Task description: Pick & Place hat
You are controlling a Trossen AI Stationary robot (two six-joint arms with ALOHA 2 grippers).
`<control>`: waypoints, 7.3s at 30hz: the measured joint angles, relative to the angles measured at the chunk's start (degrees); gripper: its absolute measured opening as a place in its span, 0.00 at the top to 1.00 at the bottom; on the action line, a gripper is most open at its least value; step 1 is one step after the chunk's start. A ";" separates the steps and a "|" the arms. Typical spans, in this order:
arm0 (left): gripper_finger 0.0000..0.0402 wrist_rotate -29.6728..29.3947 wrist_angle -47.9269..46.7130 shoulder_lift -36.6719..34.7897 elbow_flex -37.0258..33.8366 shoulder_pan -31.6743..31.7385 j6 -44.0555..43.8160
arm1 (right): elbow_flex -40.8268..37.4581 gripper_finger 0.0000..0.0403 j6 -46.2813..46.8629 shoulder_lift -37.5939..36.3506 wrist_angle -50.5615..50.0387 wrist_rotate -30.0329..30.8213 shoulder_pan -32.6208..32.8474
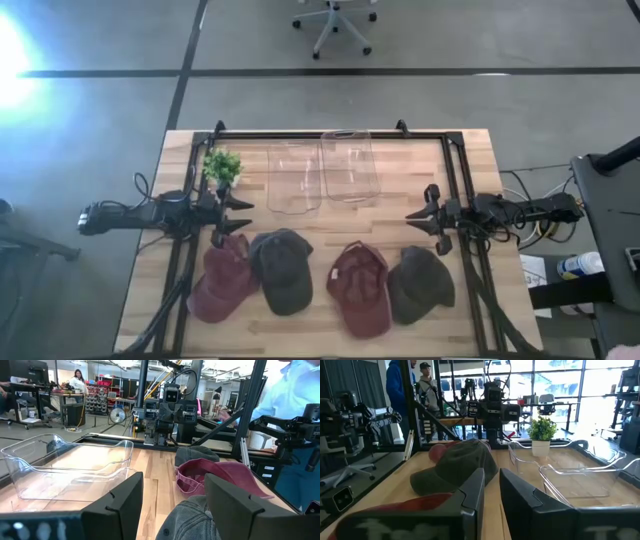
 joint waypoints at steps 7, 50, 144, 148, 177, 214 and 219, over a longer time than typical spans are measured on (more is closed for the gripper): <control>0.49 0.00 0.01 0.01 0.01 0.00 0.00 | 0.00 0.85 -0.11 0.02 0.00 -0.02 0.02; 0.49 -0.01 -0.01 -0.01 0.00 0.02 -0.01 | 0.00 0.85 -10.50 0.23 11.40 -2.93 0.03; 0.49 0.00 0.01 0.49 -0.01 -0.02 -0.01 | 49.57 0.97 72.28 88.91 -20.60 -18.98 8.37; 0.49 0.01 0.01 0.51 -0.01 -0.02 -0.01 | 52.73 0.97 67.88 84.98 -26.60 -16.57 8.37; 0.49 -18.08 20.75 3.08 1.08 -0.11 -54.88 | 53.35 0.97 61.69 83.89 -35.43 -14.70 6.34; 0.49 12.49 -12.79 88.61 56.26 -2.69 -20.43 | 53.35 0.97 56.57 82.66 -31.39 -9.31 6.36; 0.49 12.46 -11.69 89.97 57.54 -2.78 -19.86 | 53.35 0.97 56.55 82.66 -30.93 -9.29 6.36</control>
